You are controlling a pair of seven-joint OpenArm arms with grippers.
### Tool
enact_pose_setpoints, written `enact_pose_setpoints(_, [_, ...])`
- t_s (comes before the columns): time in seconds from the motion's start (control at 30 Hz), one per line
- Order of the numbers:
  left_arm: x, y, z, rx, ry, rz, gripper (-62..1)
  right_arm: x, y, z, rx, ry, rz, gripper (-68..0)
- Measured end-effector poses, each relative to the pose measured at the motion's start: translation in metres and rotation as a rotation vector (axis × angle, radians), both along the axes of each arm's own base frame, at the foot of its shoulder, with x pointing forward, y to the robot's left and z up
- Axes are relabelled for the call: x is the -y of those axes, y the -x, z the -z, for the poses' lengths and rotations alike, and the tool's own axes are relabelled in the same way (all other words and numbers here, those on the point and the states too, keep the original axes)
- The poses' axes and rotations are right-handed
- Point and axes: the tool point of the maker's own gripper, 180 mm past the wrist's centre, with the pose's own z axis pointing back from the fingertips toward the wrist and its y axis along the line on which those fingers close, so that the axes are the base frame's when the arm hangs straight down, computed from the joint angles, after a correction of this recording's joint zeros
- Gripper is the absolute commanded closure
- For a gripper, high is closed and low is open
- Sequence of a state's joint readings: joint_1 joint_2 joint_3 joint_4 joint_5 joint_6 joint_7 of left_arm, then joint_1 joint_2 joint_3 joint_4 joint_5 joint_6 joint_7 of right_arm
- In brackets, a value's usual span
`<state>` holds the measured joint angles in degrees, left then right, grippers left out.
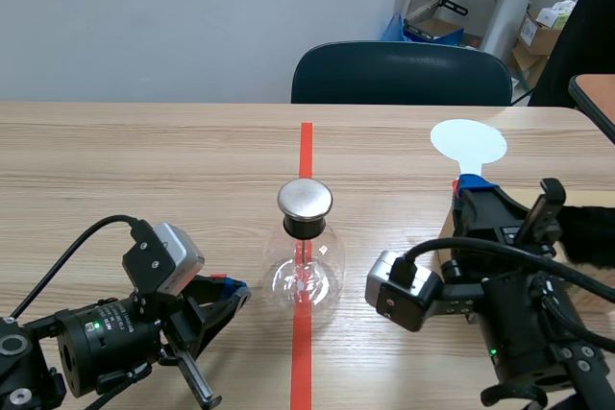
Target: Do the electroscope experiment
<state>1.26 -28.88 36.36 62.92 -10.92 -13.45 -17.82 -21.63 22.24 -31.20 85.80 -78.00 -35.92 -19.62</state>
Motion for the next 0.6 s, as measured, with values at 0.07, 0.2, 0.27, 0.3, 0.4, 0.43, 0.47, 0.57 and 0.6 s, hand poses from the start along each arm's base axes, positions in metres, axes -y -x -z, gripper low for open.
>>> enact_pose_setpoints(0.07, [0.0, 0.0, 0.0, 0.0, 0.0, 0.0, -3.1, -0.003, 0.001, -0.003, 0.015, -0.008, -0.02, -0.6])
enact_pose_setpoints(0.2, [0.0, 0.0, 0.0, 0.0, 0.0, 0.0, -3.1, -0.002, 0.004, -0.017, 0.068, -0.018, -0.068, -0.7])
enact_pose_setpoints(0.27, [0.0, 0.0, 0.0, 0.0, 0.0, 0.0, -3.1, 0.006, 0.007, -0.028, 0.101, -0.027, -0.071, -0.7])
enact_pose_setpoints(0.3, [0.0, 0.0, 0.0, 0.0, 0.0, 0.0, -3.1, 0.009, 0.009, -0.032, 0.109, -0.025, -0.072, -0.7])
enact_pose_setpoints(0.4, [0.0, 0.0, 0.0, 0.0, 0.0, 0.0, -3.1, 0.015, 0.014, -0.034, 0.104, 0.005, -0.097, -0.7])
enact_pose_setpoints(0.43, [0.0, 0.0, 0.0, 0.0, 0.0, 0.0, -3.1, 0.018, 0.017, -0.032, 0.095, 0.019, -0.106, -0.7])
enact_pose_setpoints(0.47, [0.0, 0.0, 0.0, -0.001, -0.001, -0.001, -3.2, 0.021, 0.019, -0.031, 0.089, 0.03, -0.112, -0.9])
enact_pose_setpoints(0.57, [-0.002, 0.001, 0.004, -0.016, -0.021, -0.001, -8.2, 0.038, 0.024, -0.027, 0.066, 0.03, -0.09, -1.9])
enact_pose_setpoints(0.6, [-0.003, 0.001, 0.003, -0.01, -0.016, 0.001, -12.0, 0.044, 0.027, -0.026, 0.059, 0.036, -0.085, -1.9])
